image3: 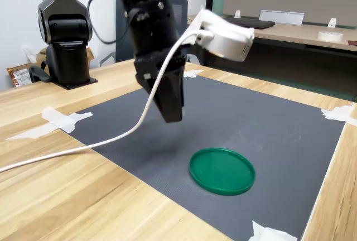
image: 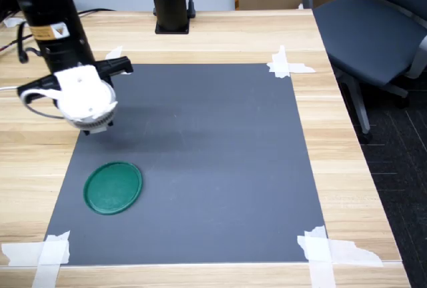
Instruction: Grasp a white terminal and put it in the green lid.
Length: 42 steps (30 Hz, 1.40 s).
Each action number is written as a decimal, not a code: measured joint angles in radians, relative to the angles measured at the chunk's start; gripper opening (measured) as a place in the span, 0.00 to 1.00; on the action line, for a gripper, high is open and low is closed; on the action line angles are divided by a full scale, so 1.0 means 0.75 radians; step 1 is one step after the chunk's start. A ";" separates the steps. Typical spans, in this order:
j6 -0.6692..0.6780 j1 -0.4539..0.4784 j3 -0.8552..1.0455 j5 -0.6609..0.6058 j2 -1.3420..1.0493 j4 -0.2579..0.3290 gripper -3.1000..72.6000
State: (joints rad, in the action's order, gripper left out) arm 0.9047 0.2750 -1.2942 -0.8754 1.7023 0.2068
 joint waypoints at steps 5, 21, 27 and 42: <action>-0.032 0.000 -0.149 -0.087 0.014 0.035 0.44; -0.279 -0.142 -0.342 -0.198 0.238 -0.146 0.44; -0.318 -0.160 -0.389 -0.199 0.308 -0.189 0.44; -0.211 -0.163 -0.402 -0.163 0.451 -0.204 0.44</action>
State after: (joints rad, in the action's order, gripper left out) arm 0.7462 0.1528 -1.5959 -0.9979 2.0402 0.0541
